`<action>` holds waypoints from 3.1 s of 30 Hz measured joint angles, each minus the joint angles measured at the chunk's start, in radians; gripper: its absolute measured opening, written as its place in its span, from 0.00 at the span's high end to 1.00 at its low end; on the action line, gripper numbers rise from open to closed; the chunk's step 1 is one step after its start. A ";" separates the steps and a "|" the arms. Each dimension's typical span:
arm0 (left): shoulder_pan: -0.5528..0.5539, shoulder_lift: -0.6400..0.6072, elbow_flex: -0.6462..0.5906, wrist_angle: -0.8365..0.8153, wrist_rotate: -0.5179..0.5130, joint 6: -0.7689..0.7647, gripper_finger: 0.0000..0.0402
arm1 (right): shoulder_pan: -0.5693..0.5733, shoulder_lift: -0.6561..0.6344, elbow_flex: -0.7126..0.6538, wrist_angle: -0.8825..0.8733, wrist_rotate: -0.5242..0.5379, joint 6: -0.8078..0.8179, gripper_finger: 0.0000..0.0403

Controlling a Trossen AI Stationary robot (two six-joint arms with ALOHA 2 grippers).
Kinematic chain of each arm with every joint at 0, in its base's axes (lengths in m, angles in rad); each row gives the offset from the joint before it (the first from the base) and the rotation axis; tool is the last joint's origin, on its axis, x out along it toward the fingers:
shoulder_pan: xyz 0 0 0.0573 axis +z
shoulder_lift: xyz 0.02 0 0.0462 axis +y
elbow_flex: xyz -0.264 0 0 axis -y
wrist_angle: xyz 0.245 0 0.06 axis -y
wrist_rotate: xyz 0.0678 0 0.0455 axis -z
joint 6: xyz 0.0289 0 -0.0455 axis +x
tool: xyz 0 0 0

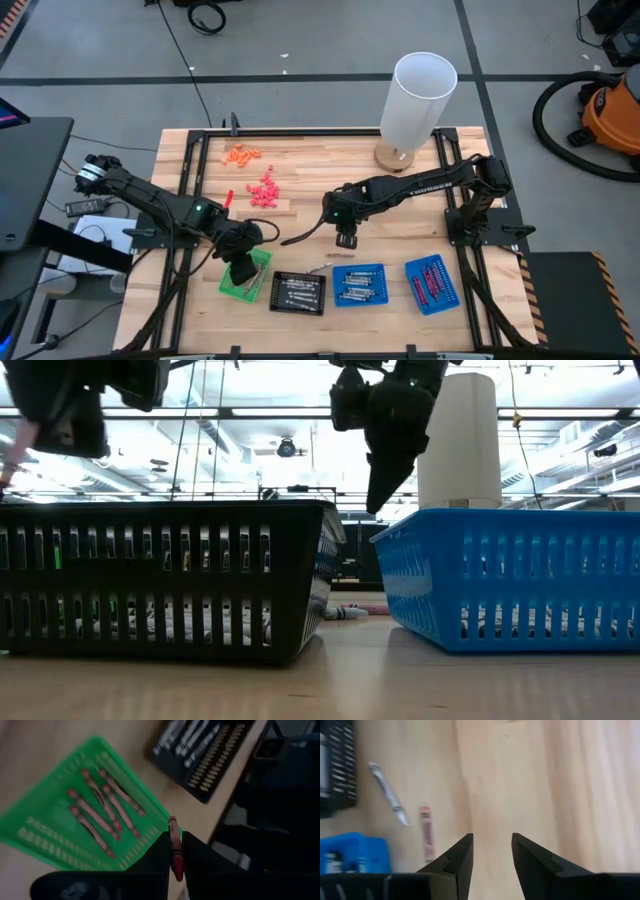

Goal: Sort crayons
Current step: Put the pink crayon into the green basket

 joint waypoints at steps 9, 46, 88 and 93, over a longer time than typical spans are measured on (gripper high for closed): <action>0.004 0.000 0.000 -0.055 0.103 -0.136 0.90 | -0.052 0.000 0.000 0.015 0.022 -0.073 0.65; 0.011 0.171 0.001 -0.214 0.089 -0.025 0.90 | -0.065 0.000 0.000 0.055 -0.004 -0.093 0.65; 0.120 0.132 0.101 -0.067 -0.319 0.277 0.57 | 0.008 0.005 -0.170 0.307 -0.196 -0.006 0.63; 0.159 0.125 0.101 -0.100 -0.314 0.286 0.57 | 0.051 0.005 -0.170 0.284 -0.167 0.071 0.61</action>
